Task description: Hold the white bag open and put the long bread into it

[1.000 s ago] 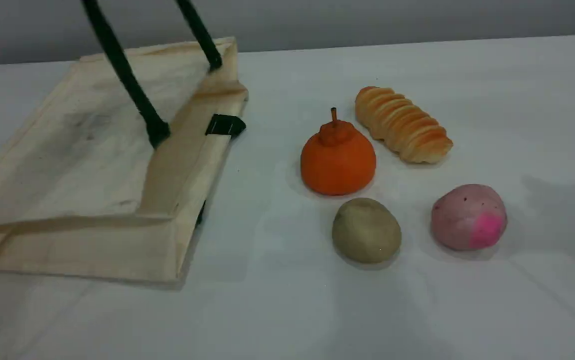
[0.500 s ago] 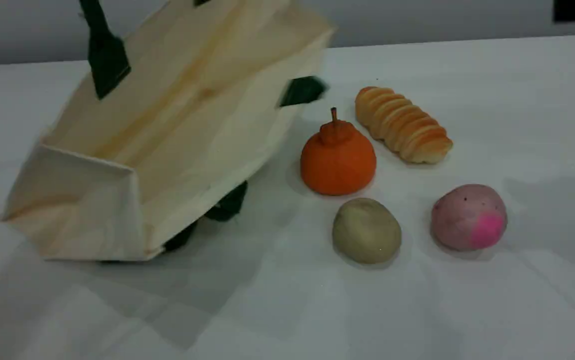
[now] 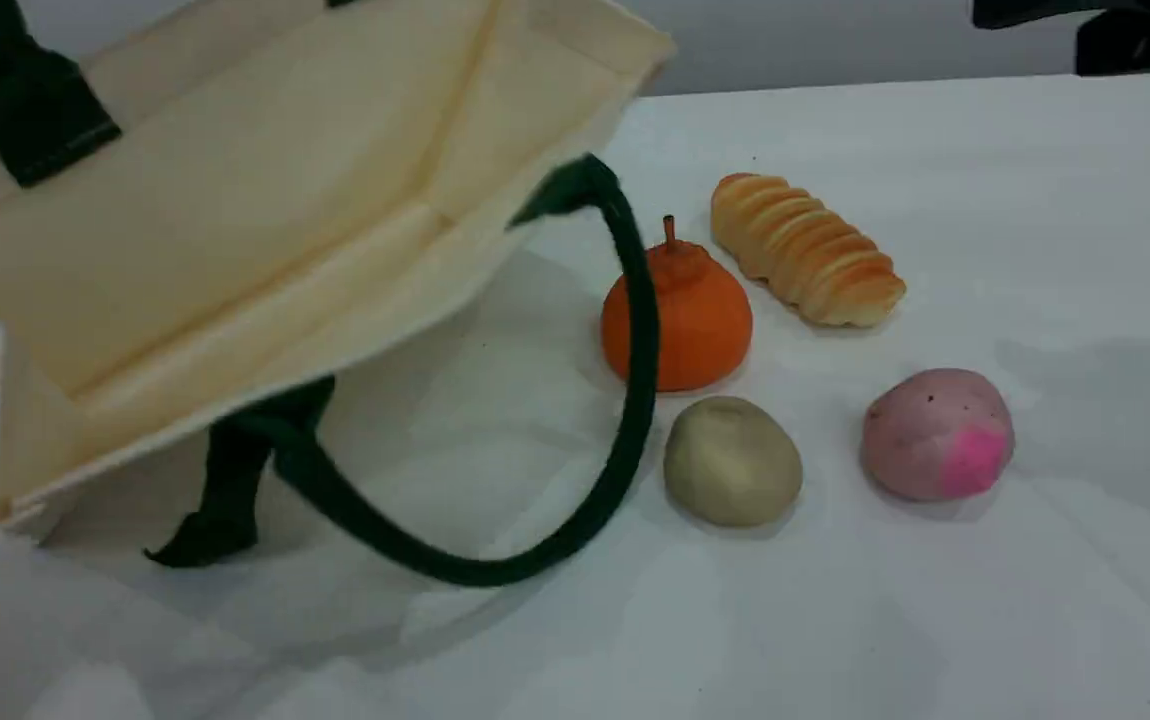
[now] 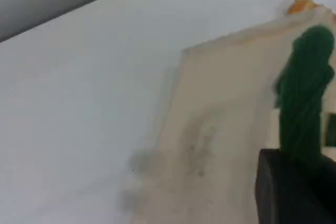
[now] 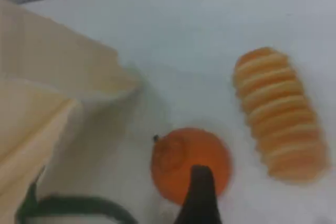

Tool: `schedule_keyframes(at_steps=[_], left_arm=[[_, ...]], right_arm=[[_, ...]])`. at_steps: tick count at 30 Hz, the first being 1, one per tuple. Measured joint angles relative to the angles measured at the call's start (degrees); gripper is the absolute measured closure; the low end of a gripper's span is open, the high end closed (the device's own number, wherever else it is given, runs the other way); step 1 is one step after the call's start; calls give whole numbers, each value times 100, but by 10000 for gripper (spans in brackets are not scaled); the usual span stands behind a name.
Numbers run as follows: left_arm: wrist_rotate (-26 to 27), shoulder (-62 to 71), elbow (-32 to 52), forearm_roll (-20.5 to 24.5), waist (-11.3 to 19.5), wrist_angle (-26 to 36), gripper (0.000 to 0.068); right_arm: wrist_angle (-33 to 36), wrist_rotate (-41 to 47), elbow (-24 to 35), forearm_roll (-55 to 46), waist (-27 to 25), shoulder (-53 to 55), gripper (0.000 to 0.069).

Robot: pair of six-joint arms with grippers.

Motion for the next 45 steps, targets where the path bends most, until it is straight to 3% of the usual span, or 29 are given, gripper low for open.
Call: schedule_keyframes(at_steps=[9, 18, 45], left_arm=[[166, -97, 0, -432, 0, 55, 585], [171, -92, 0, -610, 0, 79, 585], [334, -92, 0, -756, 0, 107, 585]], right_arm=[[-46, 5, -464, -25, 308, 828, 148], [-897, 10, -1342, -25, 631, 1940, 148], [-434, 9, -2170, -38, 631, 3381, 148]])
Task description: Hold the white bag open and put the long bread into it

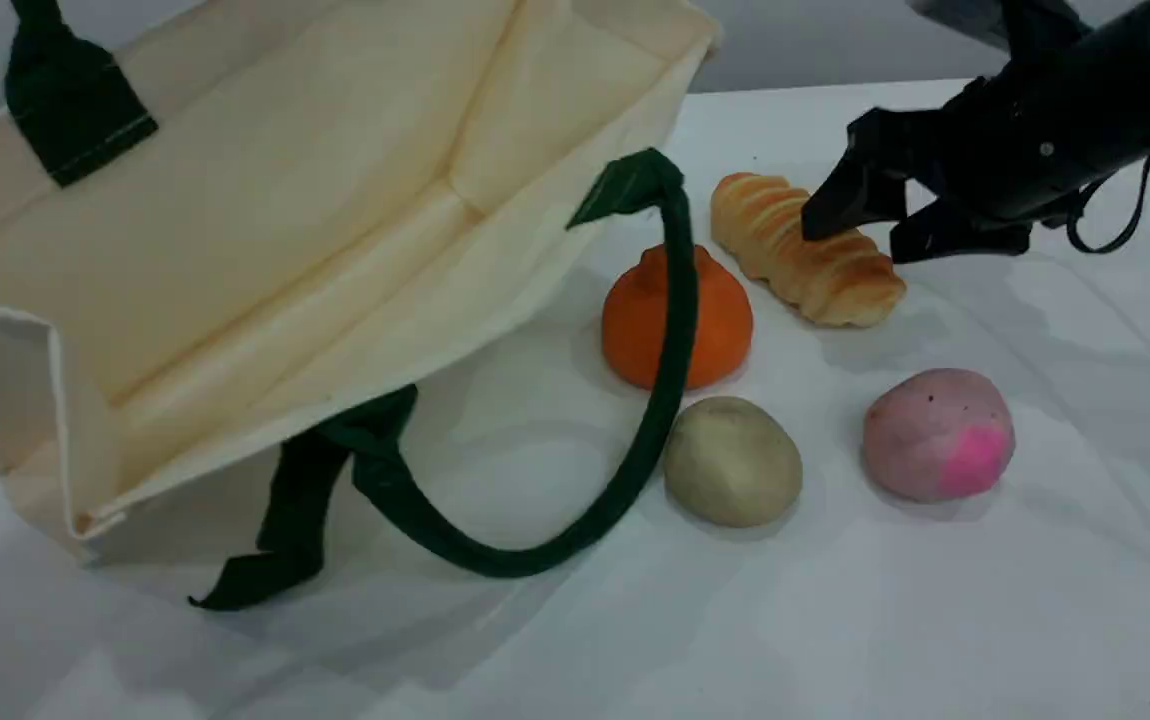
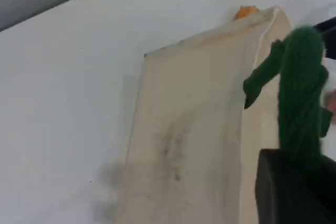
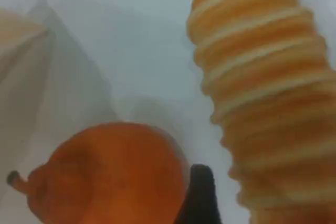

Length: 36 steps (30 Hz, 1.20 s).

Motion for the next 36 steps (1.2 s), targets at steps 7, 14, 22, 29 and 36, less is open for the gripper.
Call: schedule_keyframes(at_steps=[7, 14, 22, 29, 36], left_arm=[[0, 0, 0, 5, 0, 0, 585], [0, 0, 0, 5, 0, 5, 585], [0, 0, 0, 5, 0, 5, 585], [19, 0, 0, 5, 0, 5, 585], [19, 0, 0, 5, 0, 5, 585]], right_arm=[[-63, 0, -102, 15, 174, 39, 148], [-608, 0, -123, 7, 333, 39, 148], [-642, 0, -279, 12, 334, 118, 148], [-605, 0, -304, 6, 341, 440, 148], [-603, -6, -330, 7, 345, 448, 227]])
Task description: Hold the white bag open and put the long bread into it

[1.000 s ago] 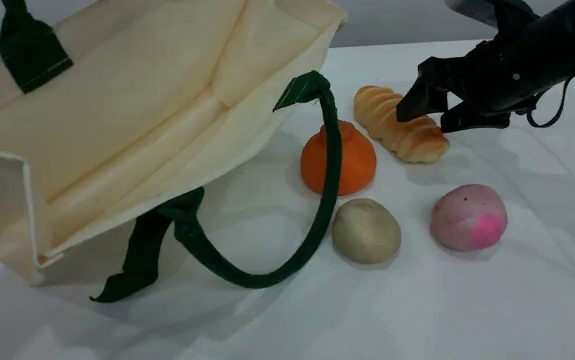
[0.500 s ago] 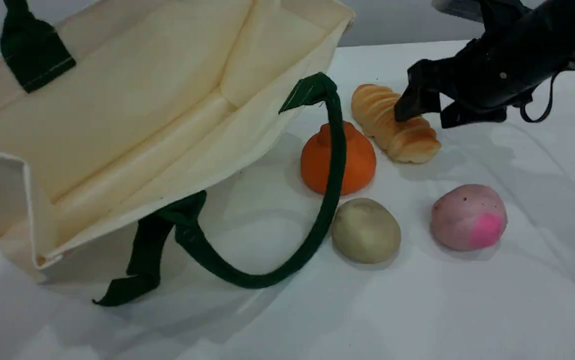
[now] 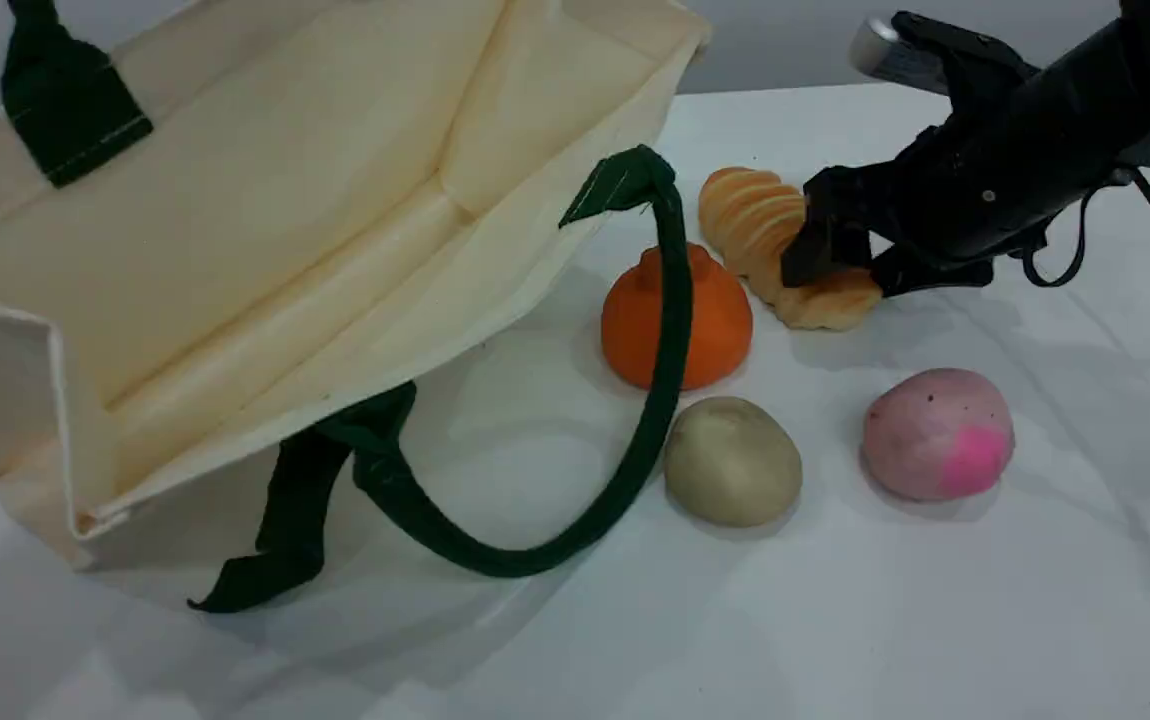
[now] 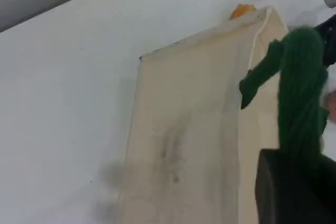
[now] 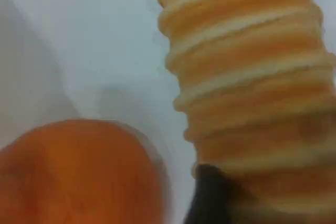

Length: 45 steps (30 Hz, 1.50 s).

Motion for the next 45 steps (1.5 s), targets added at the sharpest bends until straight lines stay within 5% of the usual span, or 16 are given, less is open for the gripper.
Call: schedule_keyframes(at_steps=[7, 9, 16, 21, 32, 38, 45], left_arm=[[0, 0, 0, 0, 0, 0, 585], [15, 0, 0, 0, 0, 0, 585], [131, 17, 0, 0, 0, -11, 585], [283, 17, 0, 0, 9, -119, 585], [283, 17, 0, 68, 13, -304, 585], [283, 17, 0, 27, 13, -298, 585], [283, 101, 0, -49, 13, -294, 585]], right_arm=[[-18, 5, 0, 0, 0, 0, 552], [-32, 5, 0, 0, 0, 0, 587], [-949, 5, 70, 2, -17, -606, 587], [-950, 5, 389, 7, -11, -1376, 587], [-1325, 5, 1662, -6, -11, -3376, 595], [-452, 5, 2244, -320, -11, -4302, 596], [1110, 512, 2225, -2060, -11, -4437, 598]])
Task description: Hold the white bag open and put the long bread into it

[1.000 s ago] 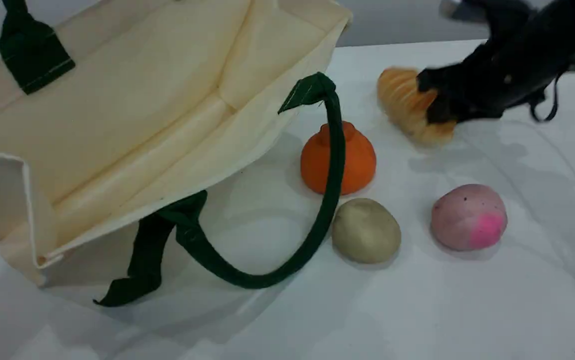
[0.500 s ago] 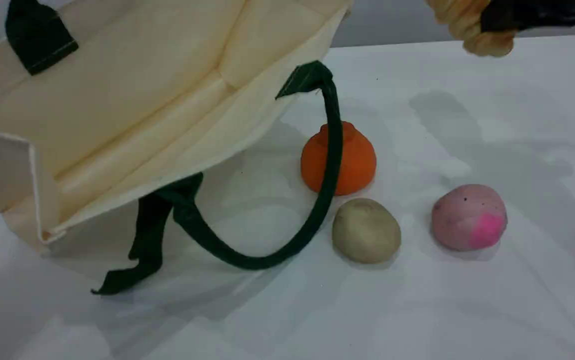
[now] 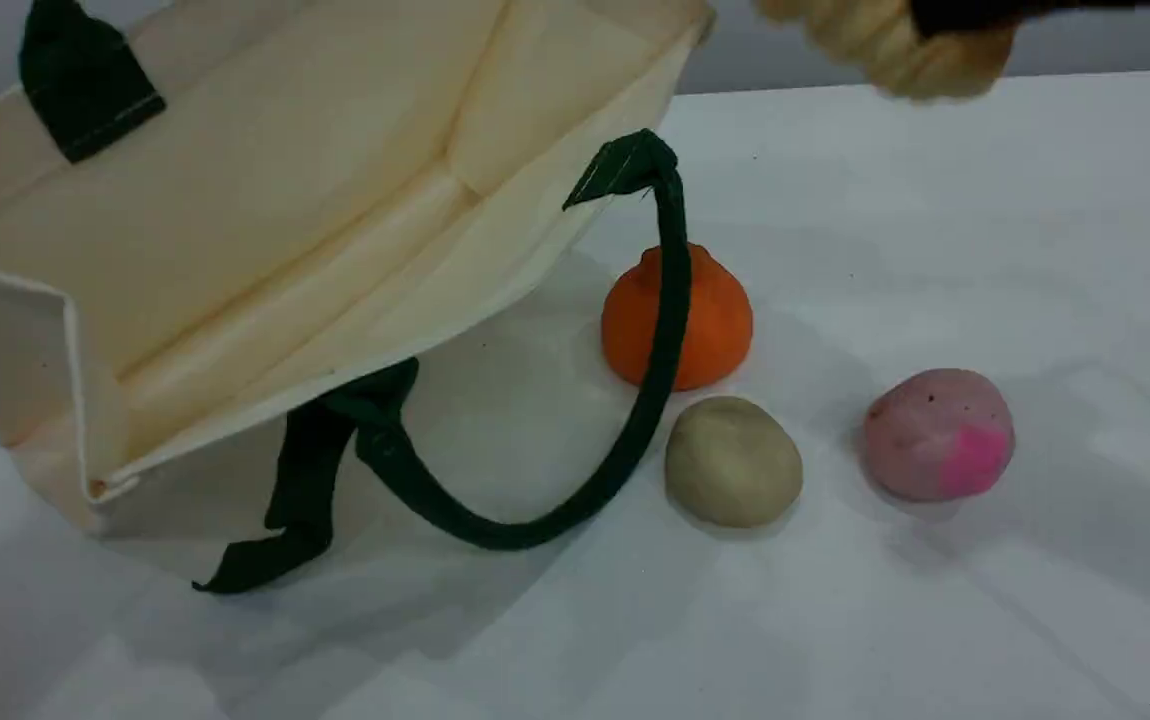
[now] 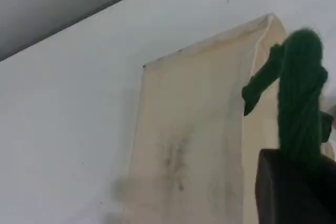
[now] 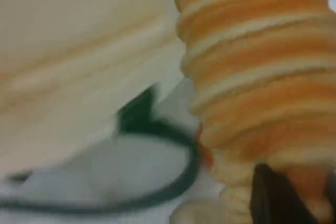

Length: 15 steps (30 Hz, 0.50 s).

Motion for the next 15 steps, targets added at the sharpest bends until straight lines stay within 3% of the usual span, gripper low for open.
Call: schedule_keyframes(at_steps=[3, 8, 15], left_arm=[[91, 104, 0, 0, 0, -66, 585], [218, 249, 0, -287, 0, -81, 585], [345, 249, 0, -689, -5, -106, 585]], right_arm=[[523, 669, 0, -450, 0, 4, 598], [1265, 945, -4, -402, 337, 11, 601], [783, 988, -10, -264, 1141, 11, 601]])
